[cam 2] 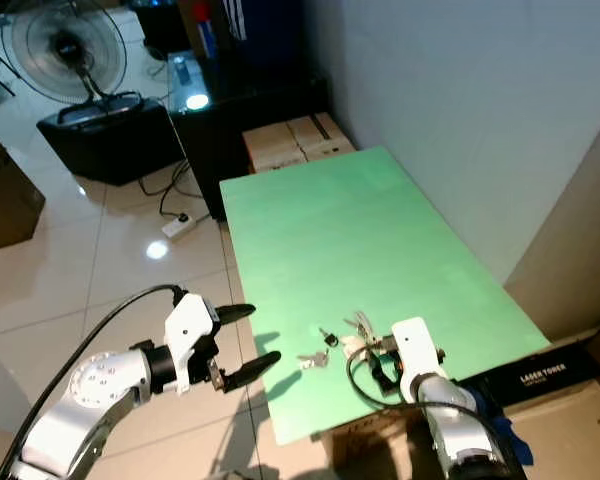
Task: Hang keys on a hook
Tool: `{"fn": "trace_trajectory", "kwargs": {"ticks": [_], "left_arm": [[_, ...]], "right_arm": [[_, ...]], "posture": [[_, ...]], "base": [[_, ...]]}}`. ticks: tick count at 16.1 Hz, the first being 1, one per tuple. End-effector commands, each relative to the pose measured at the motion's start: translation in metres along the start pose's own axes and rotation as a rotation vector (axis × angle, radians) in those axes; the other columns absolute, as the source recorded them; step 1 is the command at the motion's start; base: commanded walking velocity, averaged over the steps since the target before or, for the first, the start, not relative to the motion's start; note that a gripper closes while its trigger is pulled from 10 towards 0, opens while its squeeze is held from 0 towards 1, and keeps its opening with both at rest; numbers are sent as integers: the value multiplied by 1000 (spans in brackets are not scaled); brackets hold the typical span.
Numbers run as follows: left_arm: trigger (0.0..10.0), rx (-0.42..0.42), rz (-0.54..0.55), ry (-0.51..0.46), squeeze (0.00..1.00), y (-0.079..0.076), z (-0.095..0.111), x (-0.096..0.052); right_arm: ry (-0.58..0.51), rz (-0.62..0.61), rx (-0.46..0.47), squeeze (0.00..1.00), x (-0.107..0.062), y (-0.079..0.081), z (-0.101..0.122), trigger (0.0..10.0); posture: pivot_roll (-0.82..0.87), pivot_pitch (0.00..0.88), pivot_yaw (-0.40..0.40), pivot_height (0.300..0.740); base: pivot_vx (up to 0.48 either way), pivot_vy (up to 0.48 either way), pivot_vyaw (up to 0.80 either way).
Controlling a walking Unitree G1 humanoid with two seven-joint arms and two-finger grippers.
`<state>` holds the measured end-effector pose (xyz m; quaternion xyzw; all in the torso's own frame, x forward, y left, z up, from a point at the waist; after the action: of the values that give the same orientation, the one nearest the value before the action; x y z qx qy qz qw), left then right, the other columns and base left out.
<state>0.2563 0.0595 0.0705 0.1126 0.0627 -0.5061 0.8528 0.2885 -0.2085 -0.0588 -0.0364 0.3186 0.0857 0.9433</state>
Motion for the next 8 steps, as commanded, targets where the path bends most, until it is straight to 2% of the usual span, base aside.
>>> {"fn": "trace_trajectory", "kwargs": {"ticks": [1,4,6,8], "left_arm": [[10000,18,-3,7,0,3,3,-3],[10000,19,2,12,0,5,3,-6],[10000,14,3,11,0,4,4,-6],[10000,11,5,8,0,4,5,-5]], "right_arm": [[-16,28,37,0,3,5,4,10000],[17,55,39,0,5,5,0,10000],[130,34,-33,0,3,-5,-17,10000],[153,22,-41,0,2,-9,-21,10000]], "posture": [[-21,39,164,740],[-16,39,160,740],[-15,41,153,740],[-20,42,150,740]], "base": [[0,0,0],[0,0,0],[0,0,0],[0,0,0]]}}
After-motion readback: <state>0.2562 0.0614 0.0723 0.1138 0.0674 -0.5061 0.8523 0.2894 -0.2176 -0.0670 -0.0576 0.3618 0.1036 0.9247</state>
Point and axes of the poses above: a point about 5 cm out from each wrist's last joint towards the gripper, its own x axis pointing out of the wrist towards the gripper, its own z axis along the axis of the wrist's last joint, y = z × x, the point moved 6 cm from there along x, pointing out of the wrist towards the gripper, and after that the axes turned 7 degrees about x, right-handed, at the moved point
